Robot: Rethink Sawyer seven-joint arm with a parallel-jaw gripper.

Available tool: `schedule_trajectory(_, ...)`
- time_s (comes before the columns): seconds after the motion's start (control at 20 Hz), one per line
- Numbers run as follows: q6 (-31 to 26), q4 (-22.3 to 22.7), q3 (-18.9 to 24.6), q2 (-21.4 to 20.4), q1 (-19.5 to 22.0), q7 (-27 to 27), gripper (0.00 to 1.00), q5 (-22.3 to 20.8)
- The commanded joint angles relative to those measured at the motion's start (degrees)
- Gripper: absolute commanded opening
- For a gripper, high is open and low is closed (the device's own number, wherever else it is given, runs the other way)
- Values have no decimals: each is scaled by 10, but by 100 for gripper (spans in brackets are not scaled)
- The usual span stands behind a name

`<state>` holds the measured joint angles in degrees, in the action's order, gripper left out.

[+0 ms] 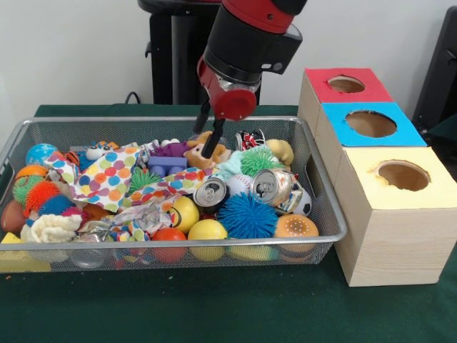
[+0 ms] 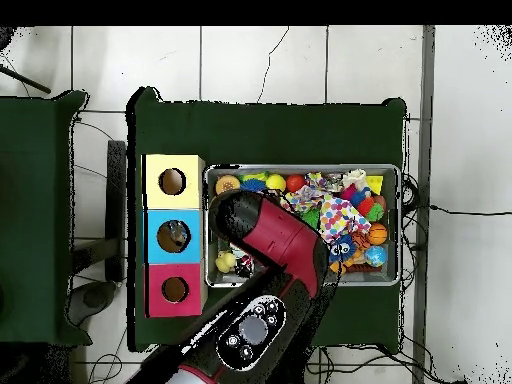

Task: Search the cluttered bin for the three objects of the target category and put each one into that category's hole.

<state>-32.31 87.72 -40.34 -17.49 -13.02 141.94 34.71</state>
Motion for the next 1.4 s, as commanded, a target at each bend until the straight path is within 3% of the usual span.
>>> schedule_trajectory(0.05, 35, 90, 50, -13, 8, 147, 100, 26)
schedule_trajectory(0.7, 119, 182, 90, -72, 28, 118, 100, 33)
schedule_trajectory(1.4, 189, 176, 129, -43, 37, 124, 100, 32)
